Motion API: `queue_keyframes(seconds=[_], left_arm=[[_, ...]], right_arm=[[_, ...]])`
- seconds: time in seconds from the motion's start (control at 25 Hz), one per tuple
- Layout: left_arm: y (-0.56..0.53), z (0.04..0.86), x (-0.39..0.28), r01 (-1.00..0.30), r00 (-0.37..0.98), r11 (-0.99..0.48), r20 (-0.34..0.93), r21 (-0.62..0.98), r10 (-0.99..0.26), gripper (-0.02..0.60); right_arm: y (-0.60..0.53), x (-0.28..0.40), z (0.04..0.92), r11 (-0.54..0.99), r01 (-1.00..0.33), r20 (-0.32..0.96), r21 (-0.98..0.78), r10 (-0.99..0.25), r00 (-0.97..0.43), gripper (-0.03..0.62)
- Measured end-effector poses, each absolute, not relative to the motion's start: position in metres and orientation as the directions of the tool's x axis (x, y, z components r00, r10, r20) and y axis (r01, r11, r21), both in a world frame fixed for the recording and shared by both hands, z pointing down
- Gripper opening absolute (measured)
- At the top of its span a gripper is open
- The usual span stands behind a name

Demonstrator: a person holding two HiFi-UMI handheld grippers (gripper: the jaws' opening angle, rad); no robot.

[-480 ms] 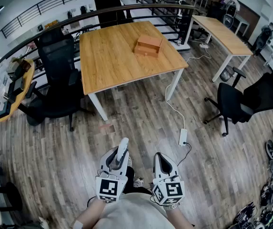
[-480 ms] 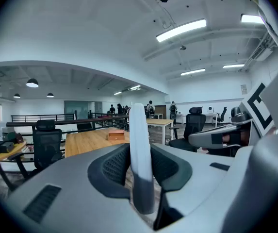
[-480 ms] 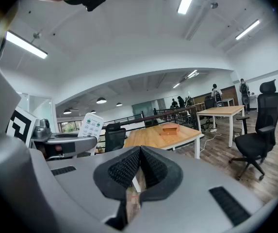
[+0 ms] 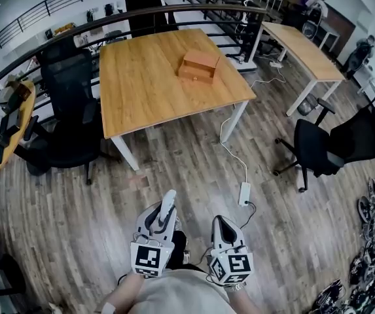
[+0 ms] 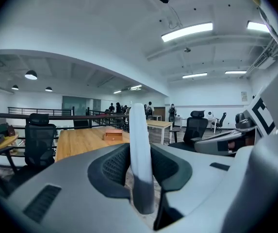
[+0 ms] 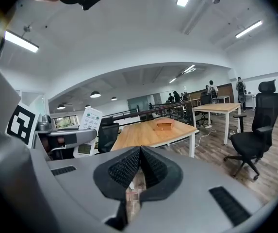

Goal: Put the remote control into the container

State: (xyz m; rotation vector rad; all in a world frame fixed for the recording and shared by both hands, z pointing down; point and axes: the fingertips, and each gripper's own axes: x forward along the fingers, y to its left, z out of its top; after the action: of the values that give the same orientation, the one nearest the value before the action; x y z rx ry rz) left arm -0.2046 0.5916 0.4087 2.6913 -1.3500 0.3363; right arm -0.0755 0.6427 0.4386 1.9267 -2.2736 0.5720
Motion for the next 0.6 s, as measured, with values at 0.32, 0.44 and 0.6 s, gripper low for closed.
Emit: queue_keyframes(seconds=[0.32,0.44,0.6], left_arm=[[0.495,0.401,-0.177,-0.791,0.605,-0.611,0.212,0.042,-0.768,0.112],[0.462,0.399,-0.169,-0.777,0.624,-0.627,0.197,0.051,-0.757,0.112],[0.412,0.397,-0.164,-0.777,0.628,-0.625,0.167,0.079,-0.76,0.112]], right_arm=[[0.552,-0.05,0.429,0.103,-0.976,0.339,-0.192,-0.926,-0.165,0.015],[0.513,-0.044,0.427,0.09,-0.98,0.348,-0.18,-0.925,-0.149,0.015],[0.46,-0.048,0.423,0.103,-0.981,0.356,-0.166,-0.921,-0.157,0.015]])
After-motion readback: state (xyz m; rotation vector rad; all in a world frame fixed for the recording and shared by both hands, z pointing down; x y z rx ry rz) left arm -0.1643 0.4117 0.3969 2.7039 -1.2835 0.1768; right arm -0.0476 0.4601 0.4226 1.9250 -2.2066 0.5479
